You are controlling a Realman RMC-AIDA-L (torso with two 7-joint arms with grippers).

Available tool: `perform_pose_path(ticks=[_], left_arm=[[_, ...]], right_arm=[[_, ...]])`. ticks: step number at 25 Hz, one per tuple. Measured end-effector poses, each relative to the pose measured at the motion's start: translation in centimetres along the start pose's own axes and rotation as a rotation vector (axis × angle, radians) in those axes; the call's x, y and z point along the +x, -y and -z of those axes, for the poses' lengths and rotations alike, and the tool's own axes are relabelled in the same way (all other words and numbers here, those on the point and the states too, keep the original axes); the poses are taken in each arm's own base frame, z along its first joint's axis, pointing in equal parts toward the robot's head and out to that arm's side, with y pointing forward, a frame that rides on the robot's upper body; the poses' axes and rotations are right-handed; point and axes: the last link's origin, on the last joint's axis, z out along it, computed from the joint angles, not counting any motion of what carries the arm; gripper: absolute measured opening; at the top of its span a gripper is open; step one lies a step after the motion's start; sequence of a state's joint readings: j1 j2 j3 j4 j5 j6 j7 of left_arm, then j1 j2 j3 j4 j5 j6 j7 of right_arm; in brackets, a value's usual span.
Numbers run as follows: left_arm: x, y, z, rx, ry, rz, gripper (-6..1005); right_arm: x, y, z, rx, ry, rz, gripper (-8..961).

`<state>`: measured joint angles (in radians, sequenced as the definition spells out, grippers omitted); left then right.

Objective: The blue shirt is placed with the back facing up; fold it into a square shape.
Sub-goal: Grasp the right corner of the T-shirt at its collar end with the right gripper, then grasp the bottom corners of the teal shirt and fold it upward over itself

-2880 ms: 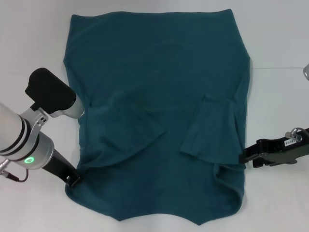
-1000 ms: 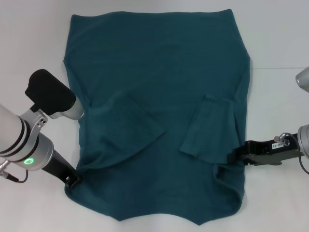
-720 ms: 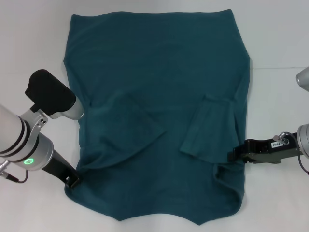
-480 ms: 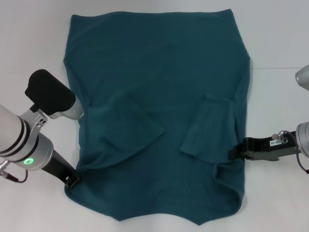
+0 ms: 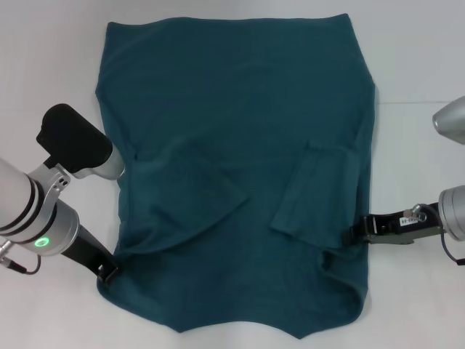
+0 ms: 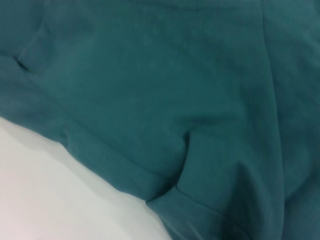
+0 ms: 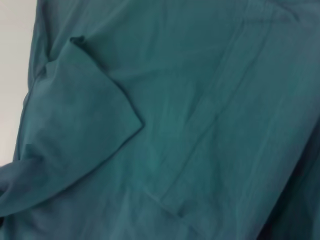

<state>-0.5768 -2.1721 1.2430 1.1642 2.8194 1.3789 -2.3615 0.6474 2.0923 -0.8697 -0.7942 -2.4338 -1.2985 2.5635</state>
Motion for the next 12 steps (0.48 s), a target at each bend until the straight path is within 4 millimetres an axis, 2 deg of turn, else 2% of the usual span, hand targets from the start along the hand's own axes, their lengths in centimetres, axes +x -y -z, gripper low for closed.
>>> perform_pose_path(ticks=[6,12], left_arm=[[-0.3,0.3,0.1,-0.004,-0.005,0.024,48],[-0.5,0.6,0.4,-0.019,-0.026,0.050,48]], right_arm=[[0.1,0.0,0.5,-0.004,0.028,0.022,16],[0.7,0.1,2.2,0.006,0.086,0.056,16]])
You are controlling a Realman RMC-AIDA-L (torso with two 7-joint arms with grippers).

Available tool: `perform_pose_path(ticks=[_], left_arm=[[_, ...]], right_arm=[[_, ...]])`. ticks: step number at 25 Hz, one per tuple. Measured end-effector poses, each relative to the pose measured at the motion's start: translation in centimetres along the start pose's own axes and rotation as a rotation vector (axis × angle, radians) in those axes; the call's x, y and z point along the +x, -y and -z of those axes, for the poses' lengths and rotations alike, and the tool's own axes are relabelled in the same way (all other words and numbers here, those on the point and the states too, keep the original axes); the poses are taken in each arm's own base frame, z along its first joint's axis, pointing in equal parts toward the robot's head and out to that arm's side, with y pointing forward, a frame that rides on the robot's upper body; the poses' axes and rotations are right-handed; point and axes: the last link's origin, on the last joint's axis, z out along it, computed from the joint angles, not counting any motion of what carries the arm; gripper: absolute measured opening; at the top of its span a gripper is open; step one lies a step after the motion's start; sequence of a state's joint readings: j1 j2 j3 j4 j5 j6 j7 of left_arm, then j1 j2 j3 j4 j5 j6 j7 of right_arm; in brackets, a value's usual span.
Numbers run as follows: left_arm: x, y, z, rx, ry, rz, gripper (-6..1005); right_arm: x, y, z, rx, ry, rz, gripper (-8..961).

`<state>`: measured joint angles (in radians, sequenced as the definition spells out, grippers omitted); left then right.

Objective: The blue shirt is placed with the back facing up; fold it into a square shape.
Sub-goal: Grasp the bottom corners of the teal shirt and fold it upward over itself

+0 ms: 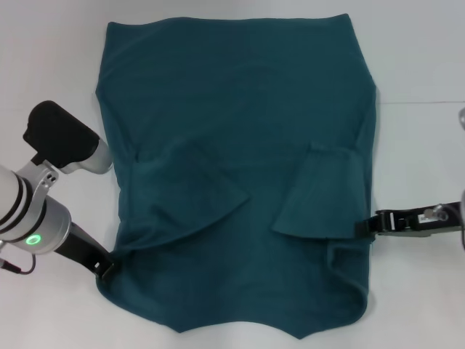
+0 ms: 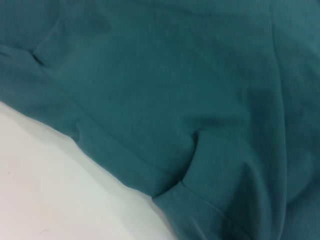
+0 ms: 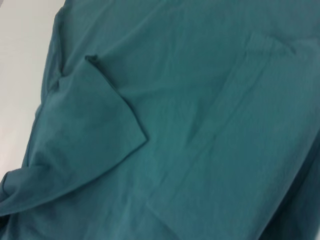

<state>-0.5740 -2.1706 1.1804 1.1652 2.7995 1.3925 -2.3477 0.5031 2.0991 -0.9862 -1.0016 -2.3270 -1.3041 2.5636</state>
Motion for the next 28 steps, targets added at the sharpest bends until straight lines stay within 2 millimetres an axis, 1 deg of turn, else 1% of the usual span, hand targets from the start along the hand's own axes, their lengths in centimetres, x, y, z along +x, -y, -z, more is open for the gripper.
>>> perform_pose_path(ticks=[6,10,16,17,18,20,24,28], left_arm=[[-0.6,0.5,0.3,-0.009,-0.011,0.029,48],[-1.1,0.7,0.6,-0.023,-0.021,0.050,48],[-2.0,1.0,1.3,-0.038,-0.038,0.070,49],[-2.3,1.0,1.4,-0.045,-0.035,0.076,49],[-2.3,1.0,1.4,-0.045,-0.035,0.076,49],[-2.6,0.9,1.5,-0.048,-0.034,0.082,49],[-3.4,0.9,1.8,-0.057,-0.033,0.093,48],[-4.1,0.9,2.4,-0.056,-0.037,0.108,48]], right_arm=[[1.3,0.7,2.2,0.009,0.072,-0.009,16],[2.8,1.3,3.7,0.023,0.111,-0.021,16],[4.8,1.3,5.3,0.043,0.138,0.008,16],[5.5,1.3,5.7,0.045,0.148,0.020,16],[5.5,1.3,5.7,0.045,0.148,0.020,16],[6.1,1.4,6.0,0.042,0.156,0.019,16],[7.6,2.0,7.0,0.036,0.186,0.004,16],[9.0,3.1,8.3,0.058,0.219,-0.015,16]])
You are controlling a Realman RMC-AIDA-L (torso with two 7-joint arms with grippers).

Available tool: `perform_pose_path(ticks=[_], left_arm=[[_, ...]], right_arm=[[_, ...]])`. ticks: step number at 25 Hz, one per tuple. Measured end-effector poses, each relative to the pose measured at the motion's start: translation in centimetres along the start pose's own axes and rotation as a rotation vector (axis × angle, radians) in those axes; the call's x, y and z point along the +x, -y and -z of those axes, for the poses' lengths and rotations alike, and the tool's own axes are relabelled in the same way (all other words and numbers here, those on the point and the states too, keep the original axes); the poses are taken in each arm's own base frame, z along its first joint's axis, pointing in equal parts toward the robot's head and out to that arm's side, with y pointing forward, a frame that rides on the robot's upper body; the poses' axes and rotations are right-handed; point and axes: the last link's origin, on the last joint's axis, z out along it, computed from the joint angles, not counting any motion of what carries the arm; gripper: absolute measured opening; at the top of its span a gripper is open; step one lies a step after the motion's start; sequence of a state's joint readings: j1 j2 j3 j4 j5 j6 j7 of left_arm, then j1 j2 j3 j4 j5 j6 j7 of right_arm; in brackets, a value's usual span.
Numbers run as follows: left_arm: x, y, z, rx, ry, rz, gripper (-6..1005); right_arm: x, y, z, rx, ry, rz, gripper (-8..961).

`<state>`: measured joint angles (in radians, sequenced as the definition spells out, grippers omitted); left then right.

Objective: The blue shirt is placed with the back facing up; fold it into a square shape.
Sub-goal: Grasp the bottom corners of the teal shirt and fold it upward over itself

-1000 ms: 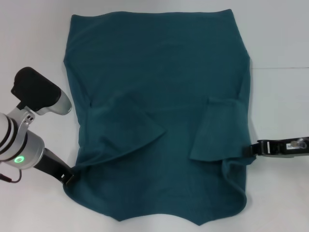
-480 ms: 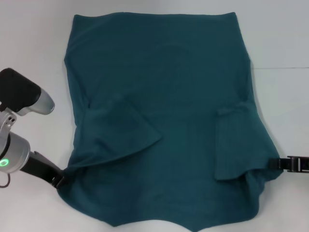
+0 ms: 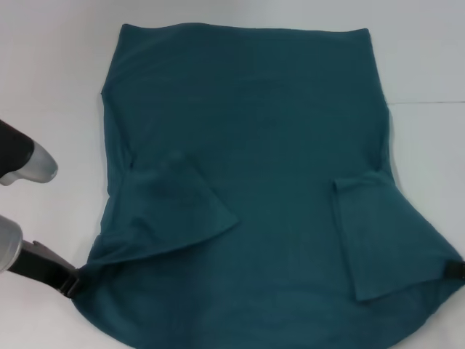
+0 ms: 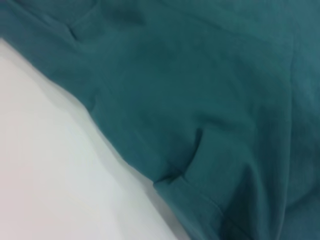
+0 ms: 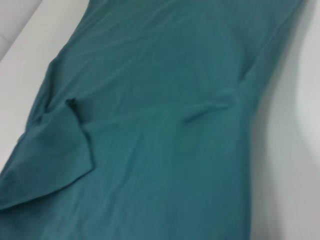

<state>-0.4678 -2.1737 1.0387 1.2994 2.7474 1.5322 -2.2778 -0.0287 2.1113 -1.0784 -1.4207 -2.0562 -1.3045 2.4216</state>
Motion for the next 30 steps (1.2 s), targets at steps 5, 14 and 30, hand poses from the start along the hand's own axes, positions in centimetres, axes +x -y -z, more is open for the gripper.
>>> perform_pose_path(ticks=[5,14,30], left_arm=[[-1.0,0.1,0.9,-0.014,-0.008,0.025,48],[-2.5,0.0,1.9,-0.037,-0.016,0.035,49],[-3.8,-0.9,2.9,-0.088,-0.008,0.033,49]], right_arm=[[1.5,1.5,2.4,0.010,0.061,-0.040,16],[3.8,4.0,7.0,0.067,0.153,-0.118,16],[5.0,3.2,6.2,0.005,0.093,-0.116,16]])
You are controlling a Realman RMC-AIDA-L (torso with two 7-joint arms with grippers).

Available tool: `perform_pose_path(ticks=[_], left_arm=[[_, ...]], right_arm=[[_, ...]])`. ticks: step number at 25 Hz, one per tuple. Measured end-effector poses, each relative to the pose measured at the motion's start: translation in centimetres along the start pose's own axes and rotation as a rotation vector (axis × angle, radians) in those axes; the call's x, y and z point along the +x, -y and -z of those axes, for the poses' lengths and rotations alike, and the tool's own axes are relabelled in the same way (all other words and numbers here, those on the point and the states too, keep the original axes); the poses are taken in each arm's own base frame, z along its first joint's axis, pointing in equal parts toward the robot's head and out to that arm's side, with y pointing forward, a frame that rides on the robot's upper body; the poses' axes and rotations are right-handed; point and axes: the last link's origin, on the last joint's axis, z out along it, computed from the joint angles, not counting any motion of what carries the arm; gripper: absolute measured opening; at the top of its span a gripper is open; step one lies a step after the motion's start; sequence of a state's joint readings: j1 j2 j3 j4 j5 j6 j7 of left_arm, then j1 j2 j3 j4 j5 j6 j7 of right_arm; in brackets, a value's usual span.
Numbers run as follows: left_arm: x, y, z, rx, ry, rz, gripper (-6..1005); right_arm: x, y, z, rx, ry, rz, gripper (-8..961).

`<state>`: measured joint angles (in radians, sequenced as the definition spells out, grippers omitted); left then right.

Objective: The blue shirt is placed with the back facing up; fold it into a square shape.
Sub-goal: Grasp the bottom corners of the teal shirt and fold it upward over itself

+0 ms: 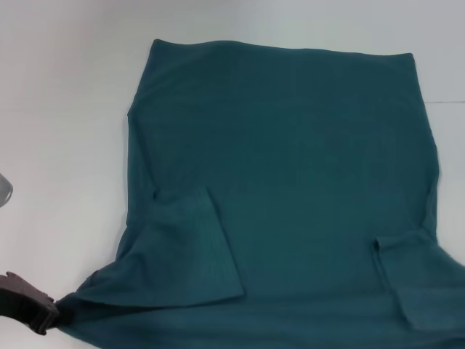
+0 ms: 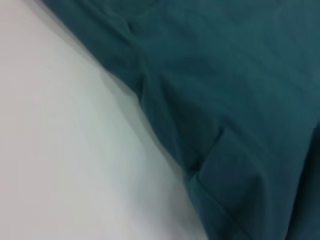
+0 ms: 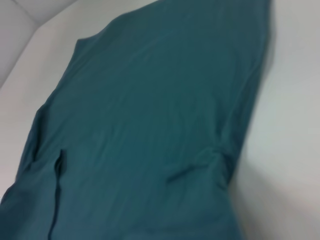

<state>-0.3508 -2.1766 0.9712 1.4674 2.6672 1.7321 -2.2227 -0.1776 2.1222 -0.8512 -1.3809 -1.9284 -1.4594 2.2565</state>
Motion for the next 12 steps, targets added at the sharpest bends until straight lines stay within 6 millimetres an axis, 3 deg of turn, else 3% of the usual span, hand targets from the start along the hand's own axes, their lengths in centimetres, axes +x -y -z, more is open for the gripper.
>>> perform_pose_path(ticks=[6,12], left_arm=[[0.2,-0.7,-0.1,-0.041,-0.014,-0.013,48],[0.0,-1.0,0.2,-0.056,-0.027,-0.021,48]], right_arm=[[0.2,-1.3,-1.5,-0.048,-0.046,0.019,16],[0.3,-1.7,-1.5,-0.070,-0.037,0.013,15]])
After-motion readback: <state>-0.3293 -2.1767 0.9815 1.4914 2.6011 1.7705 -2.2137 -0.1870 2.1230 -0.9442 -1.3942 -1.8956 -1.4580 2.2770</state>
